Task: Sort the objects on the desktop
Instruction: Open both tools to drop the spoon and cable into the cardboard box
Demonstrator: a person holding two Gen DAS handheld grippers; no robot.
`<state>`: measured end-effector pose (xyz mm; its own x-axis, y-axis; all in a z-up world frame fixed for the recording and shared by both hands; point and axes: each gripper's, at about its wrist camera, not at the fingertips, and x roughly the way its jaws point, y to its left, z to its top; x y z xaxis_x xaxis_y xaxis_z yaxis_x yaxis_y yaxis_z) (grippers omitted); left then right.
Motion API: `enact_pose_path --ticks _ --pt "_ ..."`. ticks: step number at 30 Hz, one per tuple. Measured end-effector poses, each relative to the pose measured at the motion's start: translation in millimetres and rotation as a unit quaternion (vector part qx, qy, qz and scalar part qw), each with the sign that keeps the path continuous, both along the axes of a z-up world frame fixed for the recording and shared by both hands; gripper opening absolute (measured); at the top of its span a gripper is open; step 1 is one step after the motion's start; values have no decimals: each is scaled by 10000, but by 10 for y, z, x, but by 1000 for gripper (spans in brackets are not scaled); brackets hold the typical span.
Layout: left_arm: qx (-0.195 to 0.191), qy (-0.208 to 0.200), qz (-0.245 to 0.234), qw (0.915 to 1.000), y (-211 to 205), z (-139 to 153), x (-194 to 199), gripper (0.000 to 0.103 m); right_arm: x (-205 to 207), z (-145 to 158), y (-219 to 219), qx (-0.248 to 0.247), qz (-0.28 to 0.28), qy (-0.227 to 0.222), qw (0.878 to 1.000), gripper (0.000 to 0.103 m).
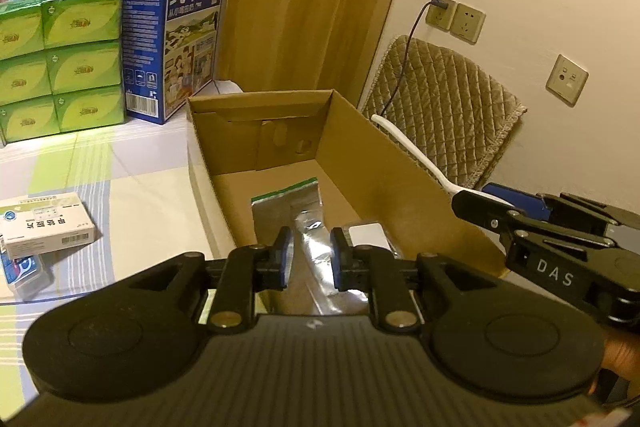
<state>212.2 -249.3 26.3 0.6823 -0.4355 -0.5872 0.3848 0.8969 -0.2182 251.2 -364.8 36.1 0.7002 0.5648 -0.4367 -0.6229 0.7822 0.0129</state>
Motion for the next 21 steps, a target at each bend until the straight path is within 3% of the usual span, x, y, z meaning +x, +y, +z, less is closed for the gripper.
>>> enact_pose_path --ticks 6,7,8,9,21 --pt "-52 -41 33 10000 33 32 -53 14 29 40 60 170 129 -6 9998 32" --pt "-54 -49 38 10000 39 37 -60 14 47 49 76 185 212 -2 9996 36" --pt "-41 -55 45 10000 48 42 -67 15 52 63 82 191 238 -10 9995 55" --pt "-25 -60 52 10000 54 48 -74 15 46 74 71 241 229 -47 9994 65" --pt "-45 -78 301 9995 289 111 -199 21 -132 114 -160 327 -22 47 9995 69"
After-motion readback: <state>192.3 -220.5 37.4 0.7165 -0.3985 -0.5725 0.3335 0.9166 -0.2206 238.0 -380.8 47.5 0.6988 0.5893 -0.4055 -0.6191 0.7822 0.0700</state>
